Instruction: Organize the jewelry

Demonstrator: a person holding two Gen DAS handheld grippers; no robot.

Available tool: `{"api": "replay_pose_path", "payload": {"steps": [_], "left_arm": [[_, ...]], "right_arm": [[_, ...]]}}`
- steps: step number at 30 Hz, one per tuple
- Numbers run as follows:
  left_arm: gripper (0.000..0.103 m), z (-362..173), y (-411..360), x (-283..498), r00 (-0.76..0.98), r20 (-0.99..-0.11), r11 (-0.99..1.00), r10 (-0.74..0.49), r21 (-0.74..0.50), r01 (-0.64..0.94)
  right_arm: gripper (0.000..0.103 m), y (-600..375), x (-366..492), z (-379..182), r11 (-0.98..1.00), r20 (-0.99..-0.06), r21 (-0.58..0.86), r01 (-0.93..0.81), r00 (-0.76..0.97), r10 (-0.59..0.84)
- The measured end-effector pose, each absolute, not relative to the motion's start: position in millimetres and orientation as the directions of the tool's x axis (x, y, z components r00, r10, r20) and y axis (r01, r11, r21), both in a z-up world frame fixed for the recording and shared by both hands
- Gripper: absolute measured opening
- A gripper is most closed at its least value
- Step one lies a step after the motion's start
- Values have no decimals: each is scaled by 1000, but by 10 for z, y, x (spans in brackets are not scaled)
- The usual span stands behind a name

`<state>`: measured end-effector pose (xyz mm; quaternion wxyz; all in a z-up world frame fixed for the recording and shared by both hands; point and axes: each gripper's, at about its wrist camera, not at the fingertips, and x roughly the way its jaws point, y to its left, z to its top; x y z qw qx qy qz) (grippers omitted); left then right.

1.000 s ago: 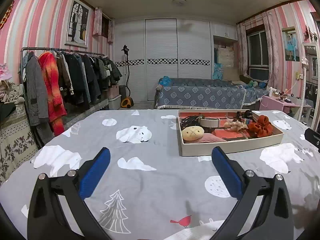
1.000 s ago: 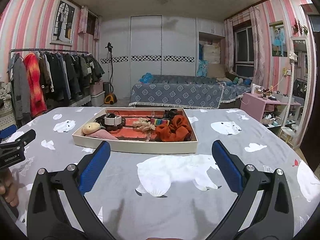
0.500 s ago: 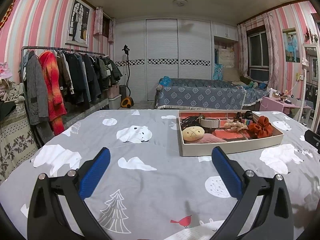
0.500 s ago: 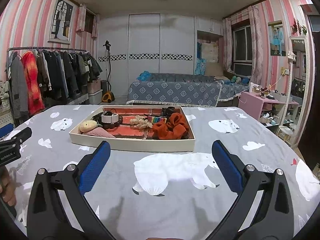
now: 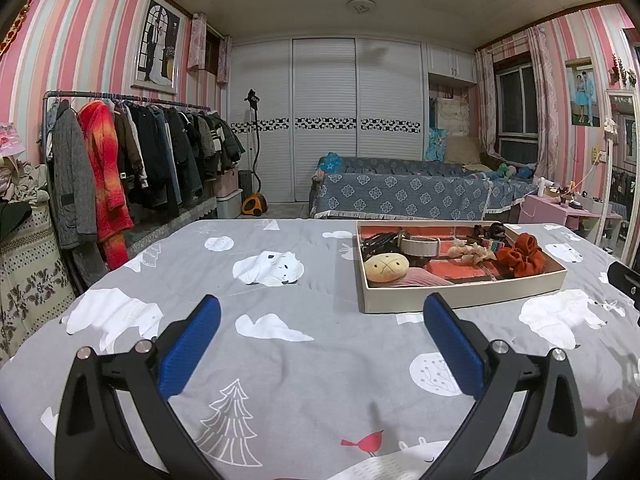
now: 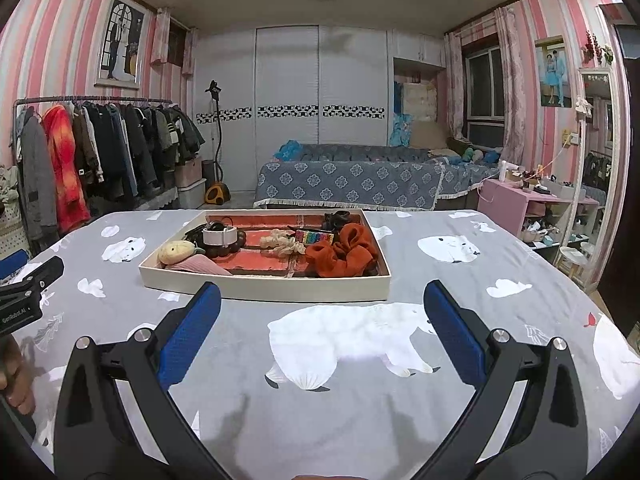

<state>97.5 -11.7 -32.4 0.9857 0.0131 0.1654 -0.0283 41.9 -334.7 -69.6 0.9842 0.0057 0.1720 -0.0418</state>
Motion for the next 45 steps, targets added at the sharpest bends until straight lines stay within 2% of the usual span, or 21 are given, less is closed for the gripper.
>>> {"api": "replay_pose_path", "payload": {"steps": [45], "left_arm": [[99,-322,-114,975,944,-327,998,-51,15,59]], "right_arm": [[99,-3323,418,-693,997,-347,-3,81,935,-77]]}}
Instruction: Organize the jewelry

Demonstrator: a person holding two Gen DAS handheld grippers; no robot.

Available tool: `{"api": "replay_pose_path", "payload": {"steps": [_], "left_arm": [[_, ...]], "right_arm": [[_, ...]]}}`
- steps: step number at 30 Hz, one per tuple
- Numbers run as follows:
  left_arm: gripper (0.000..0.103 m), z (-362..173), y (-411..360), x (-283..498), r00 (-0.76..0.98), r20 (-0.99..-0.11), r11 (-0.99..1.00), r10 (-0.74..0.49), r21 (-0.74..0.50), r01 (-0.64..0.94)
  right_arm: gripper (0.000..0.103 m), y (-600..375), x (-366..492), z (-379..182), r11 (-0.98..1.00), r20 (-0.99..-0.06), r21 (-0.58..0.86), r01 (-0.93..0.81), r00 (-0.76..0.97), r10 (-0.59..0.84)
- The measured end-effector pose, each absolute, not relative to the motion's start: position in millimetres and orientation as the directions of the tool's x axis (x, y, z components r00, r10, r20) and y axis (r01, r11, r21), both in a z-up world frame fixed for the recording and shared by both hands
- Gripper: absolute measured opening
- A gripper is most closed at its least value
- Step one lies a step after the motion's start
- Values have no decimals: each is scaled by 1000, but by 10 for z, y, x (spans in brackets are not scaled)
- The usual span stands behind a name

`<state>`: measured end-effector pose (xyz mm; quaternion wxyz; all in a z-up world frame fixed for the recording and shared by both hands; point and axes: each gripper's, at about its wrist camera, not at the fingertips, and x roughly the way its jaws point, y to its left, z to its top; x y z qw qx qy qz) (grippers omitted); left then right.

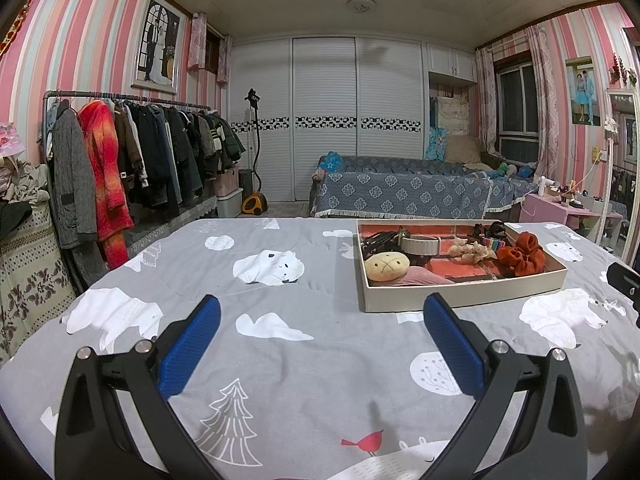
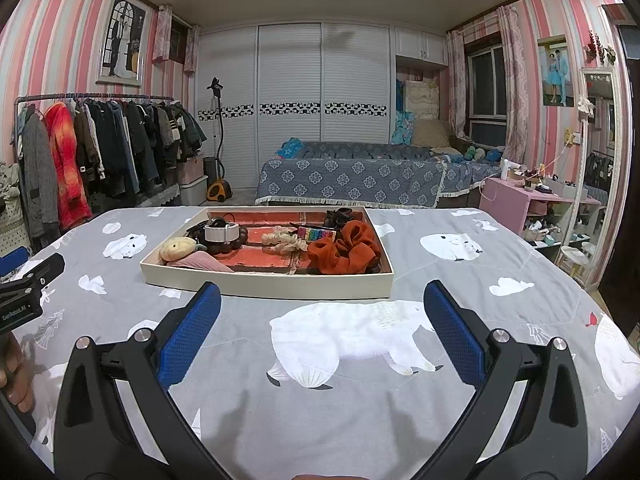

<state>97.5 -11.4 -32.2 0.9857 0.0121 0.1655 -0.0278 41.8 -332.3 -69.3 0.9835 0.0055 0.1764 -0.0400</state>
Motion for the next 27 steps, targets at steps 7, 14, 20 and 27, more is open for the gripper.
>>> {"api": "replay_pose_path", "payload": {"steps": [7,14,20,27], "left_arm": [[99,-340,-134,971,946,-320,998,-40,27,51],[99,-359,-140,992,943,-331,998,-34,34,48],[99,-372,-137,1001,943,-333,998,-31,34,45],[99,-373,-132,1011,941,-336,998,-38,29,51]], "right_arm": [[99,-3338,456,-750,997,-342,-12,78,936,-78],[99,-3338,434,-738,998,-314,-13,58,948,-60],[99,-3418,420,-745,998,-309,29,58,950,-47],[99,-3459,462,-752,996,-329,53,69,943,-48]]}}
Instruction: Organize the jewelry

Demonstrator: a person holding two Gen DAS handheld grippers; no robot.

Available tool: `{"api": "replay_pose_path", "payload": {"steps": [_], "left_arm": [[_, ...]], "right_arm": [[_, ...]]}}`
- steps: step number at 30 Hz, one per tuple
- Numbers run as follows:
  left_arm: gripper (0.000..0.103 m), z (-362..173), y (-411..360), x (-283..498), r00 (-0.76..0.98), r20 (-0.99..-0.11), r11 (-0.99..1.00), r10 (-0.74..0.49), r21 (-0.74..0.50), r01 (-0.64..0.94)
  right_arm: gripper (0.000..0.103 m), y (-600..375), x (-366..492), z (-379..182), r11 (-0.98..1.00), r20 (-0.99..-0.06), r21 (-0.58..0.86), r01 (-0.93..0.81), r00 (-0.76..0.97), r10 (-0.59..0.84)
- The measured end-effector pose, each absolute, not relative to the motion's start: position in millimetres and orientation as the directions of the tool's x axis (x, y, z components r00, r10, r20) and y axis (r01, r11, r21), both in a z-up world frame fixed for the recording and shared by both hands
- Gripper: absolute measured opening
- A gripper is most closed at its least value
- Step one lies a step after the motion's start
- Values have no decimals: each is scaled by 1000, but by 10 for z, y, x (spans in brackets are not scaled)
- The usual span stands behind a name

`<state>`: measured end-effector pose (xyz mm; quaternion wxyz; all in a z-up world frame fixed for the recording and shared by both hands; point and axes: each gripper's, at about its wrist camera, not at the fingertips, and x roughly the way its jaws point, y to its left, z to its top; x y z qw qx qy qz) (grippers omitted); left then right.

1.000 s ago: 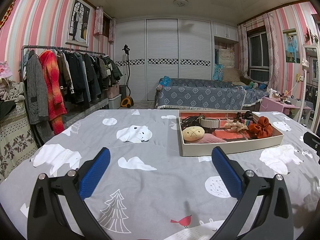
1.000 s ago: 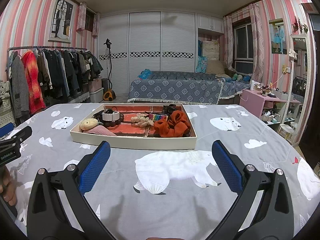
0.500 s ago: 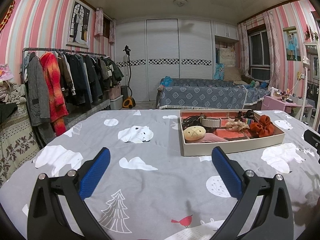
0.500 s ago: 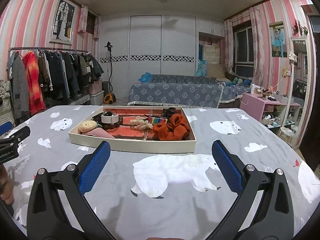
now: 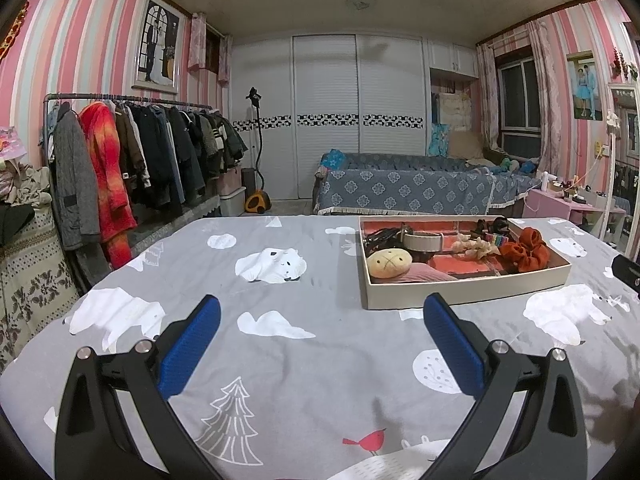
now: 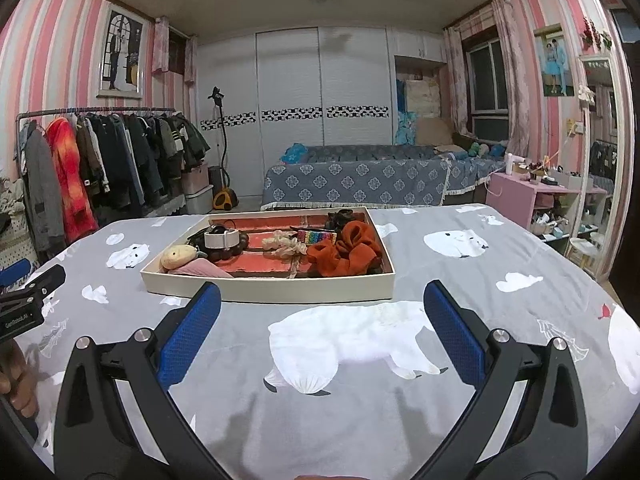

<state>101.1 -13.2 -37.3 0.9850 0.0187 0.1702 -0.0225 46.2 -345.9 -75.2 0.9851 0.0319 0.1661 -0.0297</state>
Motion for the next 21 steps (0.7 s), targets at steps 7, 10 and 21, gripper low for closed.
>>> {"api": "replay_pose_path", "payload": {"steps": [7,10,21], "left_arm": [[99,-370,-125,1003,941,-336,998,-43,20,53],[99,-368,-127,1001,941,-336,998,-41,21,51],[99,-370,-124,1002,939,-341,999,-42,16,51]], "right_arm": [[99,-3443,447,-749,997,-322,43,71,945,-53],[99,-3446,441,-748,997,-319,44,69,946,-52],[99,-3410,440,-747,998,-319,25,64,946,-53]]}}
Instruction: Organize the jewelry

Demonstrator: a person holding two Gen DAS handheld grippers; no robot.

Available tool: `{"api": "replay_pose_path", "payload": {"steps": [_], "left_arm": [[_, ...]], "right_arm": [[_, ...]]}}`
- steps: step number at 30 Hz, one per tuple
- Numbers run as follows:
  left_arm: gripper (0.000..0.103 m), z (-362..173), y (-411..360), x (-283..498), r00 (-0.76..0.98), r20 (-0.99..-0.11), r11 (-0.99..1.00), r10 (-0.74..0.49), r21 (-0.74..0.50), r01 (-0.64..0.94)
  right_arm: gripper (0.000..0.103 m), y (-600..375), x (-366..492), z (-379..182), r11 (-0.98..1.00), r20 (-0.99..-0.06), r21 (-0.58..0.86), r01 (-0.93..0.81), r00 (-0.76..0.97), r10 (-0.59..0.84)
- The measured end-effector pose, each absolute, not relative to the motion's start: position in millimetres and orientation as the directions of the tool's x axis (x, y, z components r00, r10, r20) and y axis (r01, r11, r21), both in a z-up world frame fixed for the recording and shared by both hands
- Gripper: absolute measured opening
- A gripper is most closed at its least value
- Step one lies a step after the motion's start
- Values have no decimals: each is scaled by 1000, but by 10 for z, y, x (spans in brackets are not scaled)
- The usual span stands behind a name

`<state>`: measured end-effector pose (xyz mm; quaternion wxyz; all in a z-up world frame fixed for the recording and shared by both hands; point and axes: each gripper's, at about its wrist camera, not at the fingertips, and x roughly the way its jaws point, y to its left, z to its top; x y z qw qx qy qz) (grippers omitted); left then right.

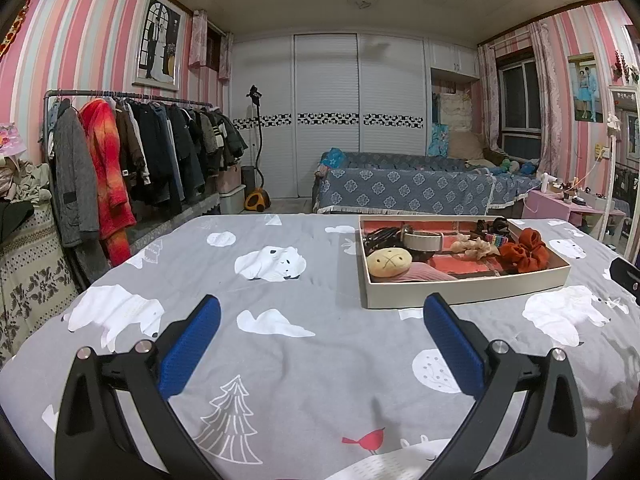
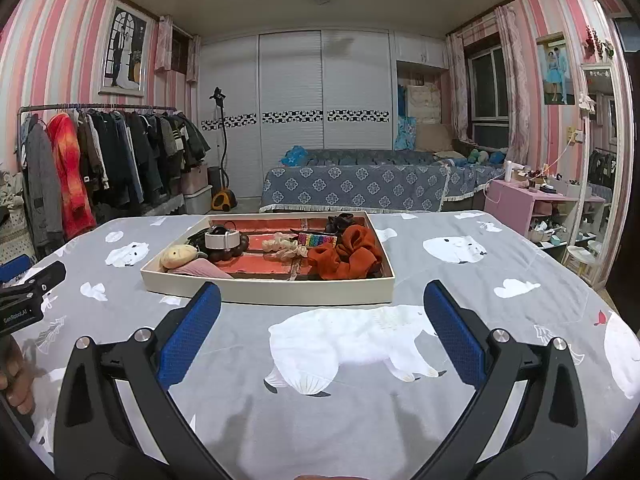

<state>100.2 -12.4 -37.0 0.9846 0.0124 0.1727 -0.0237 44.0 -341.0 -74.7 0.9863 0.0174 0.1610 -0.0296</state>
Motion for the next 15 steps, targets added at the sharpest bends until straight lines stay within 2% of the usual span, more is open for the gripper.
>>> {"api": "replay_pose_path", "payload": {"steps": [7,15], "left_arm": [[99,-369,-137,1012,938,-346,999,-35,25,46],[99,-369,-168,1005,940,-338,998,-32,37,47]], "right_arm": [[99,-3494,473,-767,995,-338,71,77,940,-48],[99,-3405,436,-754,998,-321,27,60,946,-48]]}}
